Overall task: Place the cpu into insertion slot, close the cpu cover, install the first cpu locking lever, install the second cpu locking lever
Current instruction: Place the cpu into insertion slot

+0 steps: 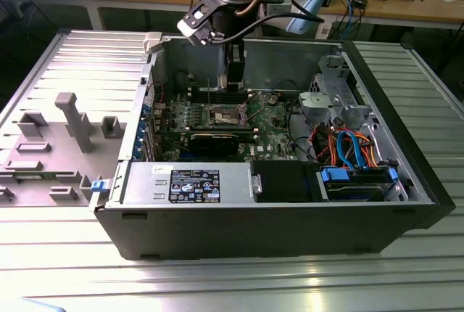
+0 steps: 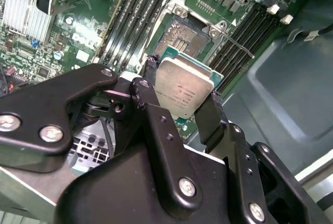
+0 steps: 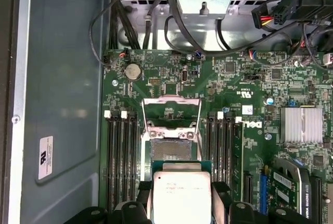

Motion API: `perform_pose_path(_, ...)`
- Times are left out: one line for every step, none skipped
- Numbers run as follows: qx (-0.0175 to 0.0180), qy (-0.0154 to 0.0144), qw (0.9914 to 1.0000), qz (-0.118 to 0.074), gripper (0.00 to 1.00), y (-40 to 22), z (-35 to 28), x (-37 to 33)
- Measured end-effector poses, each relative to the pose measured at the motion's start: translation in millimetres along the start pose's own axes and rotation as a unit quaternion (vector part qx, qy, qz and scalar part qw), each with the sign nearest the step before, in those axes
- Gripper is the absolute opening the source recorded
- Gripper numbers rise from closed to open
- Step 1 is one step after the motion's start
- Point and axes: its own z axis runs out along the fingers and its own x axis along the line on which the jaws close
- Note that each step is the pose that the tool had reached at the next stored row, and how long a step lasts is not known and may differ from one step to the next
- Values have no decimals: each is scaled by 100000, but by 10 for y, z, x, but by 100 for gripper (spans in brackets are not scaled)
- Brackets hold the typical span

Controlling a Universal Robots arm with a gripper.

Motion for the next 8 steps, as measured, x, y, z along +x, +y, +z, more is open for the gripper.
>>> perform_pose_path(-8, -2, 100000, 19, 54, -2, 18, 5)
perform_pose_path(-12, -5, 100000, 17, 54, -3, 38, 12)
perform_pose_path(-11, -12, 100000, 13, 54, -4, 52, 19)
perform_pose_path(-11, -15, 100000, 12, 54, -6, 69, 27)
perform_pose_path(-15, -16, 100000, 9, 54, -6, 82, 34)
perform_pose_path(-17, -9, 100000, 12, 54, -6, 96, 45)
perform_pose_path(-17, -8, 100000, -10, 54, -6, 121, 68)
perform_pose_path(-109, -142, 100000, -129, 54, -5, 135, 91)
